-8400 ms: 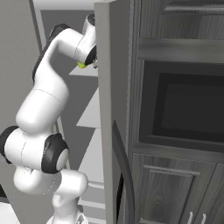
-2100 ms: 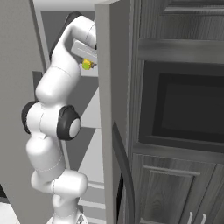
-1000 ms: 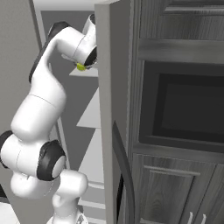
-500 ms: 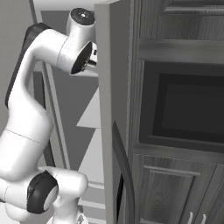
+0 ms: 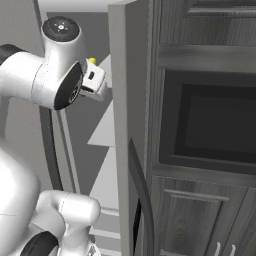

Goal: Take the lemon, garlic, and corn from the freezer and place them in the bowl on the counter.

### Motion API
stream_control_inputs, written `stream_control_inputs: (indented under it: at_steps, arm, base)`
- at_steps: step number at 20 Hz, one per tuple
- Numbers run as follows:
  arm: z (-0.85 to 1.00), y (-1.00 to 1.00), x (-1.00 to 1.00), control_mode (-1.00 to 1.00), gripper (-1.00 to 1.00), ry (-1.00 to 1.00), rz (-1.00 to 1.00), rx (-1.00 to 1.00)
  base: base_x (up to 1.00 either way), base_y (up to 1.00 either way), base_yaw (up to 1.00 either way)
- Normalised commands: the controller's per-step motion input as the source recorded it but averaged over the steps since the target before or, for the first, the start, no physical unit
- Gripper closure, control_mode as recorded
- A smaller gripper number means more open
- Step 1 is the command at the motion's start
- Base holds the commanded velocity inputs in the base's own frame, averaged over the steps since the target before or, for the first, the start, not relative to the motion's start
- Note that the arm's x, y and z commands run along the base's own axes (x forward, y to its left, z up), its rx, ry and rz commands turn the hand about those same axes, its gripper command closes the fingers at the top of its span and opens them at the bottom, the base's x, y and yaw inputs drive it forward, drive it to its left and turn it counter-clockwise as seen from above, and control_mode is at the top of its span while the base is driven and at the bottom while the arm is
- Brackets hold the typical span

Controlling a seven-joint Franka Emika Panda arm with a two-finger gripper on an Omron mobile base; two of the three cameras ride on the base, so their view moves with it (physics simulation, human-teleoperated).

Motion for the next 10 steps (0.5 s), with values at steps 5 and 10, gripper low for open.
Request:
stream_control_inputs:
  at_steps: [5, 10]
  arm:
    - [0.00, 0.01, -1.00, -1.00, 1.00, 0.06, 0.00, -0.04]
    - [0.00, 0.17, -0.98, -1.00, 1.00, 0.07, 0.04, -0.08]
  base:
    - [0.00, 0.00, 0.00]
    - [0.00, 0.00, 0.00]
